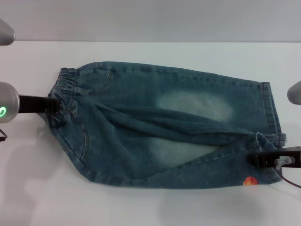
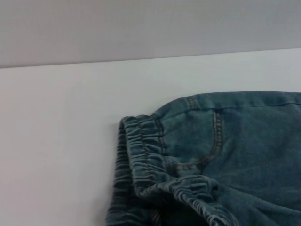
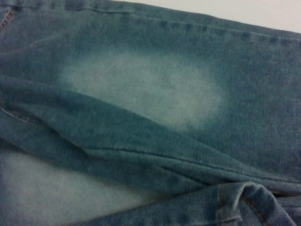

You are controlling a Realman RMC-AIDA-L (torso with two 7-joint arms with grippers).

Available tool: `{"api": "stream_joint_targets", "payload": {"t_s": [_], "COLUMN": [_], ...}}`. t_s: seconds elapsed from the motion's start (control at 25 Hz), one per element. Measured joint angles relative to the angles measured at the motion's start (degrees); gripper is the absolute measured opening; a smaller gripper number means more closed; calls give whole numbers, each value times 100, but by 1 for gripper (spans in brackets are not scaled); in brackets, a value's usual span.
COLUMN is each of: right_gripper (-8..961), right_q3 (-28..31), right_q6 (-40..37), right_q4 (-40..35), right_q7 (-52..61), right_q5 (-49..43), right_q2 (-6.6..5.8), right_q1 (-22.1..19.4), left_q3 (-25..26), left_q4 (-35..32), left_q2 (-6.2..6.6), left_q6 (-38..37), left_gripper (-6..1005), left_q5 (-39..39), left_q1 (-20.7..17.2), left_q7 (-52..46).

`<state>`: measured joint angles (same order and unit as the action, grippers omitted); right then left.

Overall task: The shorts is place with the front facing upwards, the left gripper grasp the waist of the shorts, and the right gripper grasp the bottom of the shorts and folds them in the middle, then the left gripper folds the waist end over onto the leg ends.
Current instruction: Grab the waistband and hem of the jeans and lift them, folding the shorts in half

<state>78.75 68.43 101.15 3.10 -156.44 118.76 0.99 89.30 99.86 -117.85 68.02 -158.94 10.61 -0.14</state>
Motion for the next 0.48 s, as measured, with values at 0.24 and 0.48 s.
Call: {"api": "stream_joint_targets", "payload": {"t_s": [0.24,0.48], "right_gripper": [108,-2], "right_q3": [-53,-75], "right_q6": [13,27], "right_q4": [25,83], "right_q7": [-17,-74], "right_q5": [0,0], "right_q2": [-2,-2], "right_q1": [27,50], "left_q3": [9,17], "left_q4": [-5,6], "left_q2": [0,-1], "left_q6": [-6,-2], "left_gripper": [78,79], "left_q5": [41,47], "left_q1": [1,-2], "left_q7": [15,21]}}
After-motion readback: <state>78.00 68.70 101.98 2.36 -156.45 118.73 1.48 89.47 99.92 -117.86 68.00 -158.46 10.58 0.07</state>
